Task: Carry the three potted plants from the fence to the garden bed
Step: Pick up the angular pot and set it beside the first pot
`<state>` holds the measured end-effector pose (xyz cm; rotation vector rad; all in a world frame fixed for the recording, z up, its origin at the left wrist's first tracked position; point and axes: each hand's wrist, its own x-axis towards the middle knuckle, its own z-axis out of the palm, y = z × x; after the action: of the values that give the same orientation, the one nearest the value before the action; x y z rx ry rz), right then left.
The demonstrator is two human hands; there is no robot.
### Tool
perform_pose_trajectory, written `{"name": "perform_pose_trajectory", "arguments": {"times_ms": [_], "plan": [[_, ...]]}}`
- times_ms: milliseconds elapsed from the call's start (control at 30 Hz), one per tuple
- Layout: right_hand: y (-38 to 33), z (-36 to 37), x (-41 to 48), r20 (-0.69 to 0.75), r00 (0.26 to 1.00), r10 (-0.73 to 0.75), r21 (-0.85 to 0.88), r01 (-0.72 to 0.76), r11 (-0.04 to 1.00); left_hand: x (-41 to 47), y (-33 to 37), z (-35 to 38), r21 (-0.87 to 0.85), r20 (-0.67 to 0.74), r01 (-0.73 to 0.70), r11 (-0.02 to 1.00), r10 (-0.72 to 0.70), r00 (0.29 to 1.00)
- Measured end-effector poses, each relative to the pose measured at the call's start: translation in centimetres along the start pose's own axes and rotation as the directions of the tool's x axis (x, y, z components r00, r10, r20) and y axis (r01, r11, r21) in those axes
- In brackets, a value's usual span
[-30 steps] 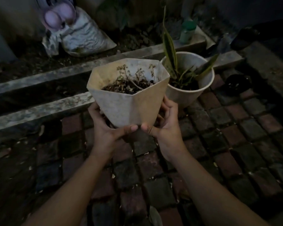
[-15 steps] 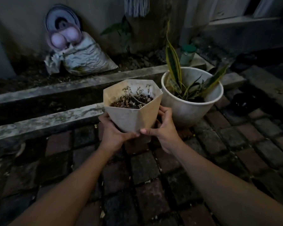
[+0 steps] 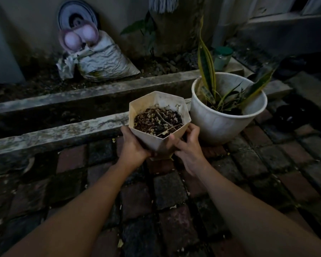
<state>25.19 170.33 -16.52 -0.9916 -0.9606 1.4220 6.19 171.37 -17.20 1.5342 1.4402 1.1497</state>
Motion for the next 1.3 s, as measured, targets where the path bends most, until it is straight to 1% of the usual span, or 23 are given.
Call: {"name": "perform_pose_trajectory", "arguments": {"times_ms": [33,100,200,300,333,400,500,600,700,800,867,933,1000,1067,1167,1200,1267,1300], "plan": [[-0.3,0.4,0.0,-0.007,1.000,0.020,0.026,-0.020,0.999,0.0,-0.1,0.1,0.018,-0.005,0.012,1.000,-0.012,1.000],[-0.5,1.1,-0.1,-0.026,1.000,0.008,0.012,-0.008,1.000,-0.1,0.1,0.2,0.077,-0.036,0.044,0.996,-0.041,0.998],[-0.5,2.0,-0.6,-0.053,0.997,-0.053,-0.075,0.049,0.996,-0.1,0.9,0.3,0.020,-0.007,0.004,1.000,-0.003,1.000],[-0.4,2.8,-0.9,-0.097,0.989,-0.111,-0.064,0.105,0.992,0.4,0.9,-0.4,0.086,0.014,0.038,0.996,-0.039,0.999],[-0.5,2.9,-0.9,-0.107,0.989,-0.105,-0.053,0.100,0.994,0.5,0.9,-0.7,0.085,0.030,0.036,0.996,-0.039,0.999],[-0.9,2.8,-0.6,-0.103,0.993,-0.056,-0.058,0.050,0.997,0.8,0.9,-1.2,0.030,0.044,0.018,0.999,-0.019,0.999],[-1.9,1.8,0.2,-0.085,0.995,0.049,-0.112,-0.059,0.992,1.5,1.6,-1.8,0.029,0.050,-0.066,0.997,0.065,0.997],[-3.1,1.0,1.1,-0.062,0.992,0.109,-0.149,-0.117,0.982,1.9,2.4,-2.2,0.149,0.065,-0.077,0.986,0.068,0.996],[-3.7,0.6,1.8,-0.072,0.990,0.124,-0.153,-0.134,0.979,1.8,2.5,-1.6,0.279,0.029,-0.085,0.957,0.080,0.996],[-4.1,0.3,2.4,-0.077,0.991,0.107,-0.106,-0.114,0.988,1.8,2.5,-0.7,0.338,-0.017,-0.080,0.938,0.091,0.996],[-4.4,0.3,2.9,-0.083,0.989,0.120,-0.105,-0.129,0.986,2.1,2.6,-0.5,0.378,-0.031,-0.056,0.924,0.073,0.997],[-4.7,0.3,3.3,-0.099,0.988,0.122,-0.161,-0.137,0.977,2.5,2.8,-0.4,0.418,-0.048,-0.027,0.908,0.052,0.998],[-5.0,0.5,3.2,-0.115,0.987,0.109,-0.264,-0.136,0.955,3.1,3.2,-0.6,0.451,-0.050,-0.004,0.892,0.030,0.998],[-5.2,1.0,2.4,-0.108,0.994,0.035,-0.460,-0.081,0.884,3.7,3.6,-1.4,0.475,-0.038,0.012,0.880,0.007,0.999],[-4.8,1.5,0.4,-0.030,0.986,-0.166,-0.697,0.098,0.710,4.6,4.2,-3.0,0.551,0.003,0.011,0.835,-0.015,1.000],[-4.9,1.5,-0.1,0.007,0.978,-0.210,-0.768,0.140,0.625,4.8,4.4,-3.4,0.591,0.018,0.016,0.806,-0.034,0.999],[-5.3,1.4,-0.7,0.107,0.965,-0.241,-0.890,0.201,0.409,4.9,4.5,-3.7,0.699,0.015,0.047,0.714,-0.080,0.997],[-5.8,1.2,-0.9,0.169,0.951,-0.261,-0.922,0.246,0.299,4.8,4.4,-3.8,0.737,0.000,0.056,0.673,-0.082,0.997]]}}
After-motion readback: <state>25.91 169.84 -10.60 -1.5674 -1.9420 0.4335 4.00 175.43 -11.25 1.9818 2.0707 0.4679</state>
